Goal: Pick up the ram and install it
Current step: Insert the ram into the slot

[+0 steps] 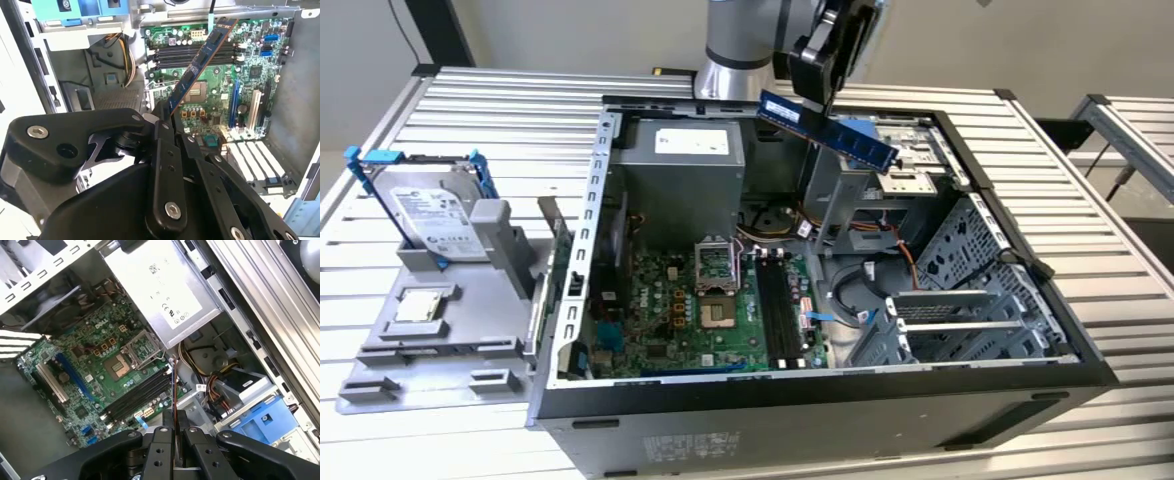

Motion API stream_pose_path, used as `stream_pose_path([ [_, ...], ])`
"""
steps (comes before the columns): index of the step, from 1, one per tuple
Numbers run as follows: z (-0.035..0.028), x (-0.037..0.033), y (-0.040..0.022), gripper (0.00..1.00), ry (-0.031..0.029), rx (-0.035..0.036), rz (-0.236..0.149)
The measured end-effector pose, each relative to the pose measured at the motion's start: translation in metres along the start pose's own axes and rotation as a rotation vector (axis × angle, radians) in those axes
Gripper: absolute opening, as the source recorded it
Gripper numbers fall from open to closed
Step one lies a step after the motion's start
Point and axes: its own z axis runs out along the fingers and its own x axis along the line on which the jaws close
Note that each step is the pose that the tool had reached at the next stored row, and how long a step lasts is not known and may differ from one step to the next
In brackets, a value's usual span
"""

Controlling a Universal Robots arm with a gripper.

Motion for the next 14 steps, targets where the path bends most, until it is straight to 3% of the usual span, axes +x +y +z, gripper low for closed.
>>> stream_pose_path([
  [6, 0.0000, 0.0000, 0.0000, 0.00, -0.0006, -0.0002, 0.023],
  [14, 0.0001, 0.0000, 0.0000, 0.00, -0.0033, -0.0010, 0.123],
])
